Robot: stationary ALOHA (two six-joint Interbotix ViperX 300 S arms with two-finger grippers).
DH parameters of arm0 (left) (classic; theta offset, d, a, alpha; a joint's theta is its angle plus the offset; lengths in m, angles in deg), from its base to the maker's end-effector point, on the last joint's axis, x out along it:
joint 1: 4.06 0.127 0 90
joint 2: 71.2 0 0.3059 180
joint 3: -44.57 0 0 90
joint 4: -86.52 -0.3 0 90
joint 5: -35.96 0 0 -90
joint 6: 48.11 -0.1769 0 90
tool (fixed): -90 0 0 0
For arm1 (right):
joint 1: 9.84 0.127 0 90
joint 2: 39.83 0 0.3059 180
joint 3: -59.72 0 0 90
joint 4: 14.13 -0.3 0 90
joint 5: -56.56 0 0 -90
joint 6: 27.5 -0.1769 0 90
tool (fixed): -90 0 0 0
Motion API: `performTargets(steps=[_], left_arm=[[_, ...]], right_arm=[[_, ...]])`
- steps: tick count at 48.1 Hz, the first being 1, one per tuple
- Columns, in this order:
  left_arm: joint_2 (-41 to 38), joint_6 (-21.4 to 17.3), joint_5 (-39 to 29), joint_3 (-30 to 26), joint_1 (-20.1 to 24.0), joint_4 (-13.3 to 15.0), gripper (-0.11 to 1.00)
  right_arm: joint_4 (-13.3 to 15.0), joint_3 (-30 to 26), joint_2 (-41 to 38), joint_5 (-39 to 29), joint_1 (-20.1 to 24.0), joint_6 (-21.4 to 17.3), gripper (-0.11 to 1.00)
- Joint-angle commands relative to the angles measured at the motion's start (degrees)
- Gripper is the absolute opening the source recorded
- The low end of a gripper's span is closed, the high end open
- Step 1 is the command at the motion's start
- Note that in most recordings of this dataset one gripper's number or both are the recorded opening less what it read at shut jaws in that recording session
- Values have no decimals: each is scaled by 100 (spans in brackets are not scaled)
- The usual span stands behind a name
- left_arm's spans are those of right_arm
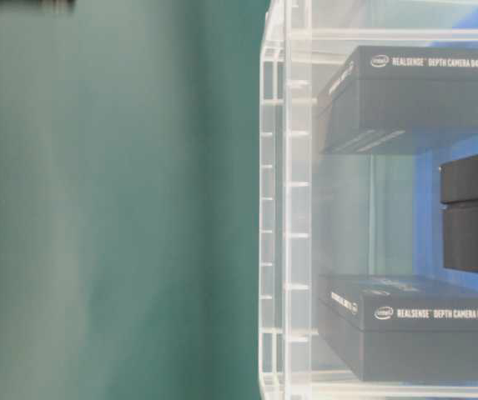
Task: Take the box out of the case with the right arm.
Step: 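Open the right gripper and withdraw it to the right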
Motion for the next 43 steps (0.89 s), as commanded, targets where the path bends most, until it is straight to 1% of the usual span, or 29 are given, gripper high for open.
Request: performTargets(steps=[1, 6, 9, 13, 17, 20, 23, 25, 31, 33, 43], left_arm=[[-26, 0, 18, -88, -18, -18, 0], [-70, 0, 18, -88, -18, -18, 0], [-79, 0, 18, -88, -18, -18, 0], [-105, 0, 18, -88, -18, -18, 0], [-114, 0, 18, -88, -18, -18, 0], [-123, 0, 18, -88, -18, -18, 0], [-114, 18, 18, -97, -18, -18, 0], [-114, 18, 18, -97, -18, -18, 0], [-114, 26, 18, -97, -18, -18, 0], [-123, 26, 18, -97, -18, -18, 0], [-114, 18, 18, -97, -18, -18, 0]], right_arm=[[-26, 308, 492, 18, 149, -167, 90], [-26, 606, 835, -9, 272, -413, 90], [-18, 703, 949, -9, 281, -448, 90], [44, 747, 984, -9, 281, -439, 89], [185, 756, 984, 18, 264, -431, 89], [255, 756, 984, 18, 202, -396, 88], [264, 765, 1002, 26, 70, -325, 88], [264, 782, 1011, 26, -44, -220, 88], [264, 853, 1116, 53, -554, 343, 88], [255, 888, 1160, 97, -800, 606, 88], [255, 967, 1301, 316, -1775, 1503, 88]])
